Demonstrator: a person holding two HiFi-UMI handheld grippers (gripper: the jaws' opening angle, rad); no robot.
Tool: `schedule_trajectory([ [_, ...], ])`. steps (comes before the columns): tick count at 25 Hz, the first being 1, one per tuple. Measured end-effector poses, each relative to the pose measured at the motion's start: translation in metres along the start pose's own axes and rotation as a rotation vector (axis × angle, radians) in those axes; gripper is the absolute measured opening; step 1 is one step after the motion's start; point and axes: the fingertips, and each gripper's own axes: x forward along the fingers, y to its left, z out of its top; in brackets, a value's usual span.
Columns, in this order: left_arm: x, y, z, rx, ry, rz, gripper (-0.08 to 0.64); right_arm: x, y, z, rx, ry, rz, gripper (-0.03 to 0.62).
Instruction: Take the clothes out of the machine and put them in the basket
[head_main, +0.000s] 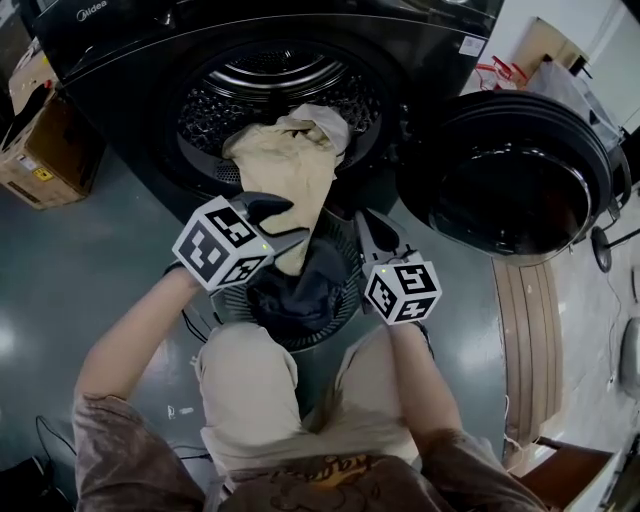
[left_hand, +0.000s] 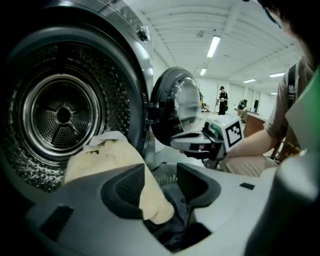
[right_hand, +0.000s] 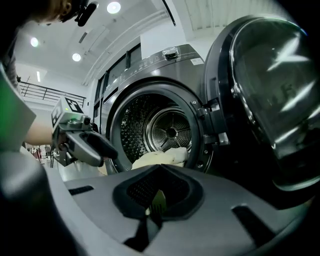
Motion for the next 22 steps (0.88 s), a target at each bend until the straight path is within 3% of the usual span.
schedule_trajectory([
  [4, 0.024, 0.064, 0.002, 0.028, -0.004, 0.159, 0.326, -0.001, 0.006, 0.002, -0.001, -0.005, 0.007, -0.005],
  [6, 0.04, 0.092, 0.001, 0.063, 0.021, 0.205, 0.426, -0.003, 0.01, 0.004, -0.016, -0.006, 0.015, -0.005],
  [8, 0.056, 0.116, 0.005, 0.088, 0.039, 0.229, 0.455, -0.004, 0.011, 0.006, -0.031, -0.007, 0.015, -0.005],
  [16, 0.104, 0.171, -0.006, -0.045, 0.147, 0.161, 0.494, -0.003, 0.012, 0.006, -0.029, -0.005, 0.012, -0.005],
  [20, 0.116, 0.182, -0.019, -0.151, 0.146, 0.143, 0.494, -0.002, 0.011, 0.006, -0.024, -0.004, 0.008, -0.005],
  [22, 0.117, 0.185, -0.022, -0.17, 0.144, 0.139, 0.492, -0.001, 0.009, 0.005, -0.019, -0.003, 0.003, -0.005],
])
